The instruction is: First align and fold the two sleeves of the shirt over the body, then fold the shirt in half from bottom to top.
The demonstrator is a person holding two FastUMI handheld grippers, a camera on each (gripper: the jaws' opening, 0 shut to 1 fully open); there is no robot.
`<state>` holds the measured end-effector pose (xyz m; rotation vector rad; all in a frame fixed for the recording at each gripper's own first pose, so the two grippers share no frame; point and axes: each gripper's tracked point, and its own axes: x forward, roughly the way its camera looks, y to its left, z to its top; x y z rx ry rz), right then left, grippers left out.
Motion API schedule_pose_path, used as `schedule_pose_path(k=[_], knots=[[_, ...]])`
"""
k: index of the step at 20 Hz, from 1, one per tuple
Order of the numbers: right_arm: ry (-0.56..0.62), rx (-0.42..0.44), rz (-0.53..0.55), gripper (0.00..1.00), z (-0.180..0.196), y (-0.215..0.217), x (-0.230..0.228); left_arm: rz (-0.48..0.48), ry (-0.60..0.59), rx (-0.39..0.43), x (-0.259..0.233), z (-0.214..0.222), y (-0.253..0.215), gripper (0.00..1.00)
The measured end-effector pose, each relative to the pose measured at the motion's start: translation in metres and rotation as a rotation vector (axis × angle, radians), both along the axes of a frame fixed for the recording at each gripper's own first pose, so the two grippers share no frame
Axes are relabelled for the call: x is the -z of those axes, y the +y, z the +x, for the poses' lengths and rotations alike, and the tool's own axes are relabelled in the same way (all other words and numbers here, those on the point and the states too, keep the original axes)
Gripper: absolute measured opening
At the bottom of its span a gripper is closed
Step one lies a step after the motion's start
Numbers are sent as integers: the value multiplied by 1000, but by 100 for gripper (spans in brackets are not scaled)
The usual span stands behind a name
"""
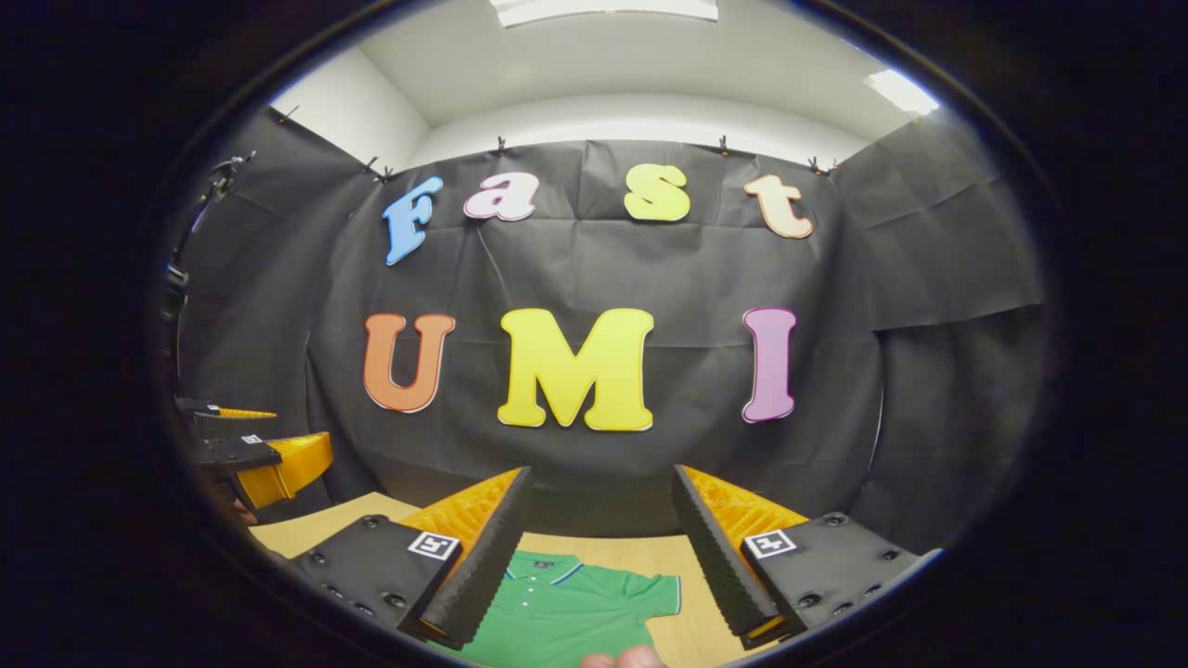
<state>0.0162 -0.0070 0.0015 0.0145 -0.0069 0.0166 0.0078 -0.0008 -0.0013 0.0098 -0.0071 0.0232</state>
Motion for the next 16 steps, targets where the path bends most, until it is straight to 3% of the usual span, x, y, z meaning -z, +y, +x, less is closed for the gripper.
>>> schedule_pose_path(k=[16], knots=[[30, -17, -8, 89, 16, -14, 11, 19, 11, 11, 15, 10, -14, 100]])
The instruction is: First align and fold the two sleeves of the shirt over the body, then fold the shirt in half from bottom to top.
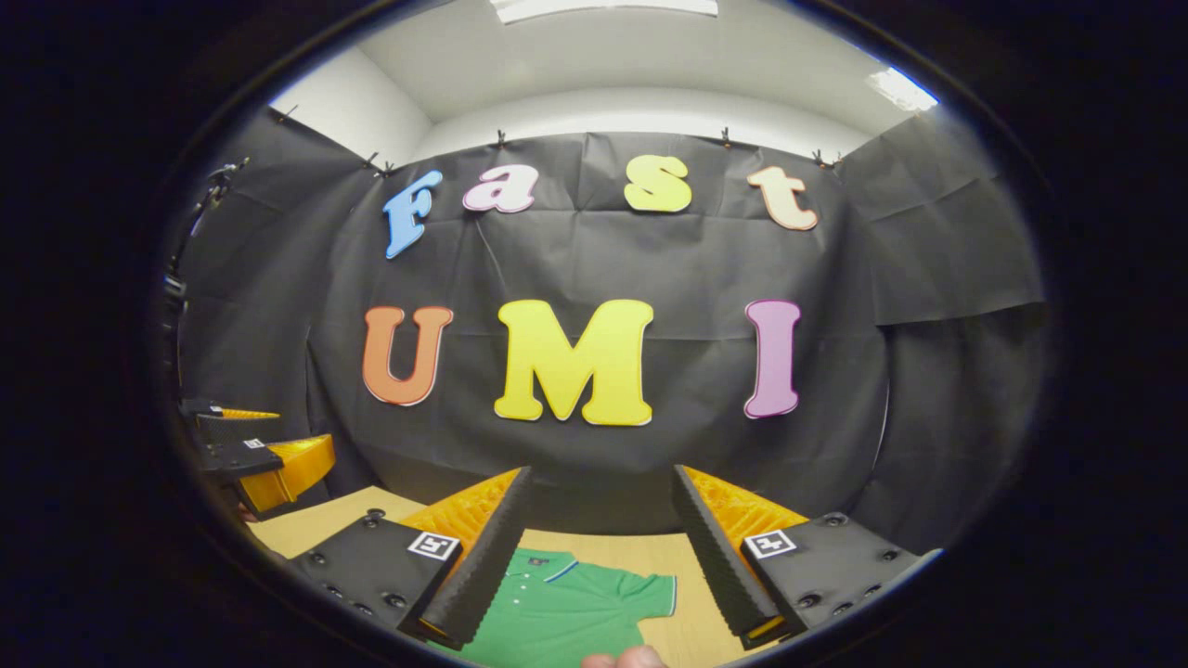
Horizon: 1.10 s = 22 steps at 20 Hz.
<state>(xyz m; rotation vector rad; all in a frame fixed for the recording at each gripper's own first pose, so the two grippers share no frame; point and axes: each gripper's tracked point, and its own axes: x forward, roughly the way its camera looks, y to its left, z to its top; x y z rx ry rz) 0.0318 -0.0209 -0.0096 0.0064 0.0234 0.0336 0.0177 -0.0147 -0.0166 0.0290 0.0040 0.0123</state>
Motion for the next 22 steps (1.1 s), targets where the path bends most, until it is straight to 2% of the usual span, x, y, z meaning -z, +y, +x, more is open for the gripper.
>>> schedule_pose_path(k=[7, 8, 11, 12, 15, 20, 22], knots=[[68, 25, -4, 89, 7, -20, 24, -5, 41, 29, 21, 4, -13, 98], [91, 27, -5, 95, 8, -24, 32, -4, 51, 36, 25, 5, -15, 98], [163, 21, 2, 95, 13, -33, 53, -6, 81, 61, 37, 5, -21, 98], [209, 6, 15, 95, 14, -34, 66, -7, 92, 69, 43, 5, -23, 100], [443, -40, 60, 95, 20, -38, 117, -10, 131, 85, 54, 8, -30, 98], [714, -29, 57, 95, 46, -72, 179, -19, 186, 95, 74, 16, -33, 98], [814, -3, 83, 95, 59, -81, 199, -20, 209, 74, 82, 18, -29, 99]])
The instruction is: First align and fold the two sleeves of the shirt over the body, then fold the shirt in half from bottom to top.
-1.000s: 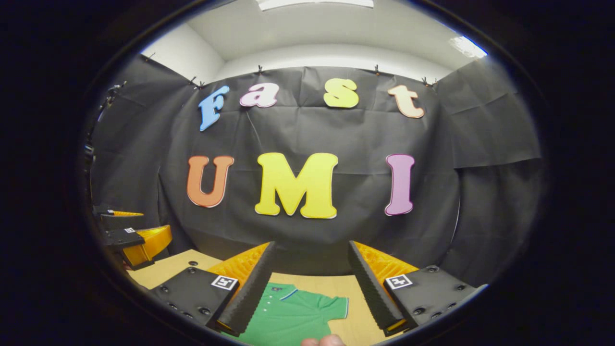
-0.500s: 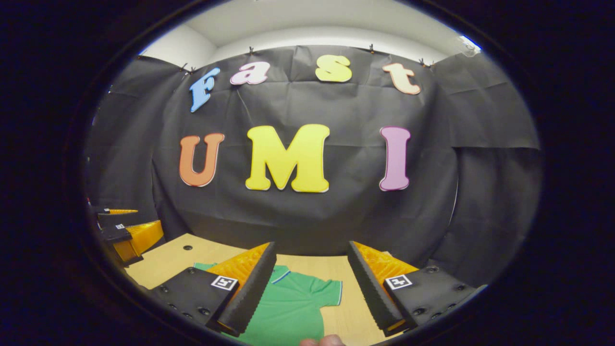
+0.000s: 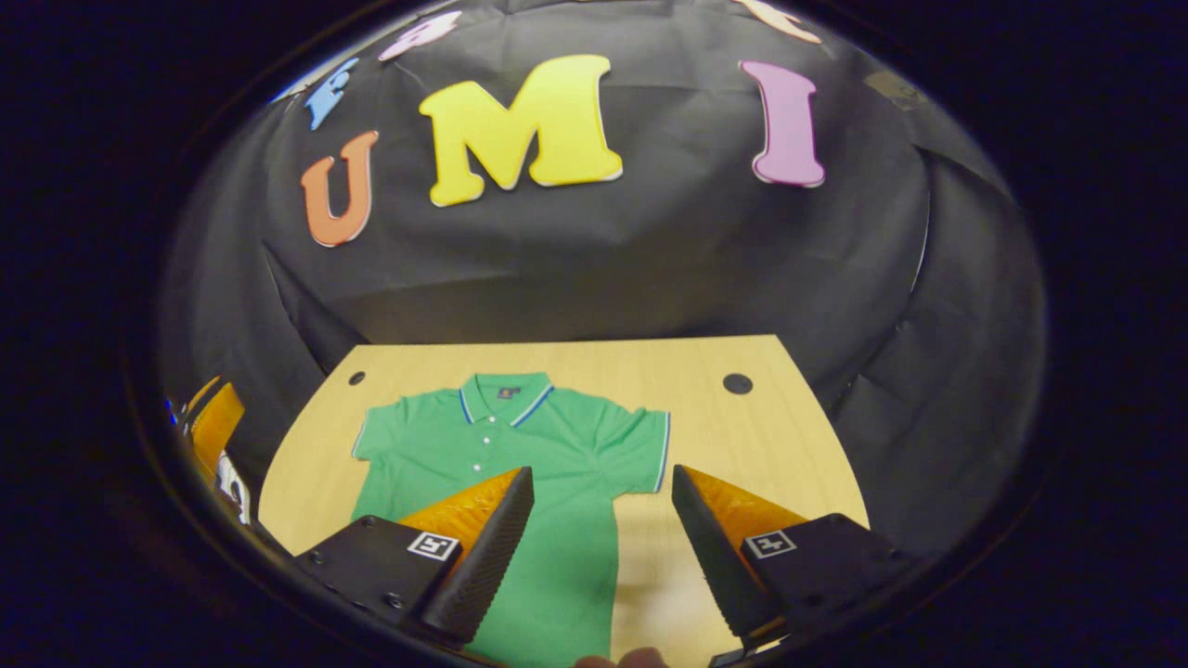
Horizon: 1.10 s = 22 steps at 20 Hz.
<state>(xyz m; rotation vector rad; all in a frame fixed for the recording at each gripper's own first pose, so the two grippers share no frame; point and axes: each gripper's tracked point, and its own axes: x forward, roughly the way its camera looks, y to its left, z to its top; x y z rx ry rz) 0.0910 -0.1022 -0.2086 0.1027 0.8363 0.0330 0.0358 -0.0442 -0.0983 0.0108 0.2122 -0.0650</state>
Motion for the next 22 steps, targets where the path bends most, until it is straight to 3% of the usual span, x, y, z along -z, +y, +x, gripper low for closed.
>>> schedule_pose_path(k=[1, 2, 3, 4, 7, 8, 10, 11, 12, 13, 15, 16, 22], knots=[[42, 17, 13, 89, 8, -4, 10, 5, 9, -14, 2, 2, 4, 99], [81, 27, 22, 89, 16, -8, 24, 5, 18, -21, 7, 3, 4, 99], [120, 36, 30, 90, 24, -10, 37, 1, 26, -31, 10, 5, 6, 99], [159, 44, 34, 97, 31, -12, 52, -4, 33, -38, 13, 5, 8, 99], [272, 68, 34, 97, 53, -20, 101, -7, 59, -62, 24, 7, 15, 98], [300, 77, 25, 89, 61, -22, 116, -6, 64, -72, 26, 7, 17, 99], [344, 92, 7, 89, 74, -26, 142, -6, 82, -90, 34, 8, 23, 99], [362, 94, -6, 97, 80, -29, 155, -5, 93, -100, 37, 8, 26, 99], [379, 97, -13, 97, 86, -30, 167, -7, 105, -110, 41, 10, 30, 99], [396, 104, -15, 89, 92, -30, 177, -8, 116, -117, 44, 9, 32, 99], [426, 118, -31, 89, 101, -33, 198, -4, 139, -133, 51, 8, 36, 99], [435, 123, -38, 97, 105, -33, 205, 2, 149, -136, 54, 8, 38, 99], [466, 113, -92, 98, 113, -34, 225, 18, 158, -151, 57, 7, 48, 99]])
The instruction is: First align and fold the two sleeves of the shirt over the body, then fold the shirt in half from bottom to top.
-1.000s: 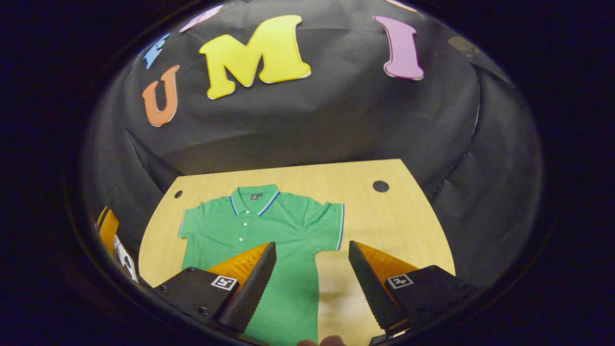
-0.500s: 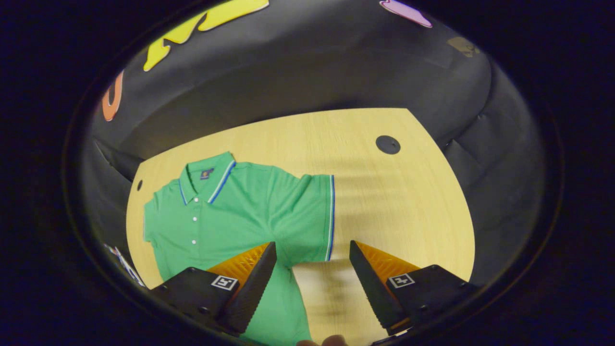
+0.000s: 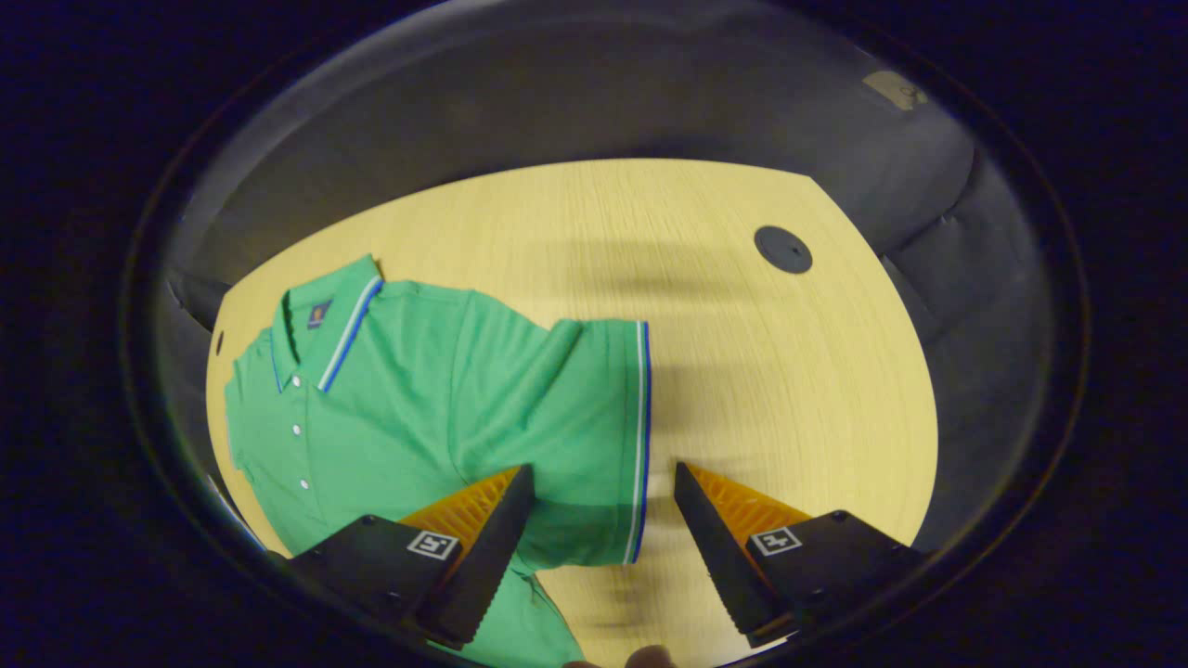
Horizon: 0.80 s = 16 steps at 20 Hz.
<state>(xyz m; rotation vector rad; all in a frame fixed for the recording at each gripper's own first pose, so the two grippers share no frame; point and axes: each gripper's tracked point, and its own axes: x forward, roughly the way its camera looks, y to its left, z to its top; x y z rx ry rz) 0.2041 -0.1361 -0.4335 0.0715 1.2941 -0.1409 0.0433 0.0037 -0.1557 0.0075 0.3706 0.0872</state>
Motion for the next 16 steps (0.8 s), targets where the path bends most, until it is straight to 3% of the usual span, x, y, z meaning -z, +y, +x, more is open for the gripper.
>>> schedule_pose_path(k=[1, 3, 5, 10, 15, 16], knots=[[0, -11, -2, 90, -2, 1, 2, -3, 1, 1, 1, 0, 0, 99], [9, -30, 4, 89, -4, 0, 2, -10, 6, 3, 2, 1, 0, 99], [10, -2, 13, 72, -9, 2, 1, -21, 5, 2, 4, 0, 0, 99], [-6, 50, 62, 8, -4, 9, 0, -44, 15, -7, 7, -8, 2, 99], [-103, 39, 57, 0, 9, 10, -27, -38, 24, -40, 11, -15, 25, 99], [-128, 11, 35, 3, 11, 13, -38, -44, 29, -46, 13, -18, 27, 99]])
